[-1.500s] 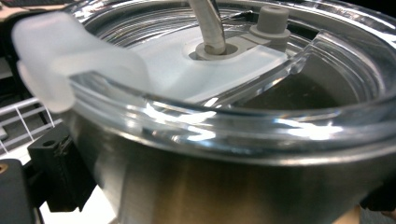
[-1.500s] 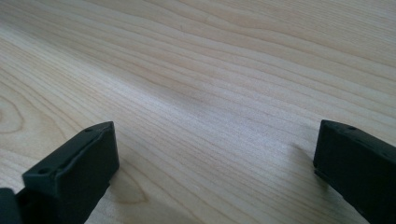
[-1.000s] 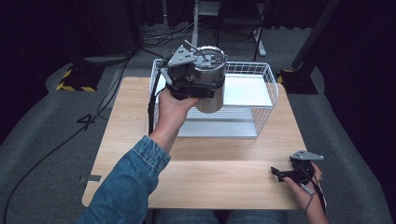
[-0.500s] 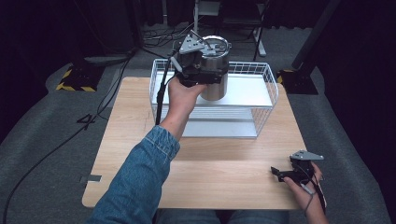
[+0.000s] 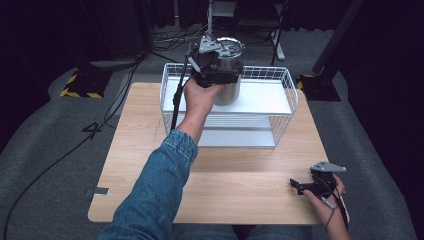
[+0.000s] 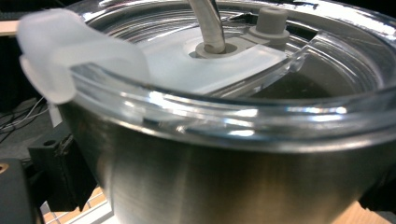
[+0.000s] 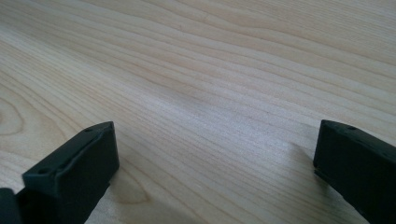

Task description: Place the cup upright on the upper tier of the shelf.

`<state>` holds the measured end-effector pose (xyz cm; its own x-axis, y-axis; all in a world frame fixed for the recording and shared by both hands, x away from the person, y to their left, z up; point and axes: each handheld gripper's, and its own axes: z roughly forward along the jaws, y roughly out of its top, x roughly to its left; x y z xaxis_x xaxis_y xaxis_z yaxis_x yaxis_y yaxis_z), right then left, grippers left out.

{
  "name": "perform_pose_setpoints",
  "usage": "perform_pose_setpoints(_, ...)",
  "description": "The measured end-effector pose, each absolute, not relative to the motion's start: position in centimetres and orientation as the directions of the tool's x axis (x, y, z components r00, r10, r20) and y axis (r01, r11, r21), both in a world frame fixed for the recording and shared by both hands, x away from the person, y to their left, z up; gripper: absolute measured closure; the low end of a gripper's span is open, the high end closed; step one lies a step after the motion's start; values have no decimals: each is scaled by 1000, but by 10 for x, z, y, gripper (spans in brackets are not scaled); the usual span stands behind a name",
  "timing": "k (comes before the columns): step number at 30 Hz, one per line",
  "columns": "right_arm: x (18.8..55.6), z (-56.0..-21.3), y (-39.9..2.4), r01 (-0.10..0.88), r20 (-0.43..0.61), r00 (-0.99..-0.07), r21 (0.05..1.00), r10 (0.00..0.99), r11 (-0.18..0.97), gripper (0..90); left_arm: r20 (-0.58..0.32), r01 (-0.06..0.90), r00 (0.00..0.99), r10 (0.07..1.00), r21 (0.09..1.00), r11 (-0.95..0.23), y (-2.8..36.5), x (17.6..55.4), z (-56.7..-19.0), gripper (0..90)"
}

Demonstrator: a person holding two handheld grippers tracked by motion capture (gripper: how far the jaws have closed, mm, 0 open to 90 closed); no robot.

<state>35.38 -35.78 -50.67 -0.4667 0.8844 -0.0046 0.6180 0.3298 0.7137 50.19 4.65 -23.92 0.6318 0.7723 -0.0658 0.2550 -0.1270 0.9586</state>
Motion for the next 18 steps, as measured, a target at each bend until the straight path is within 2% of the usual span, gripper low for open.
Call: perform_pose_setpoints(18,352,-507,-356,619,-4,-462,715,887,325,3,-58,305,595,802,939,-158,34,515,-247,37)
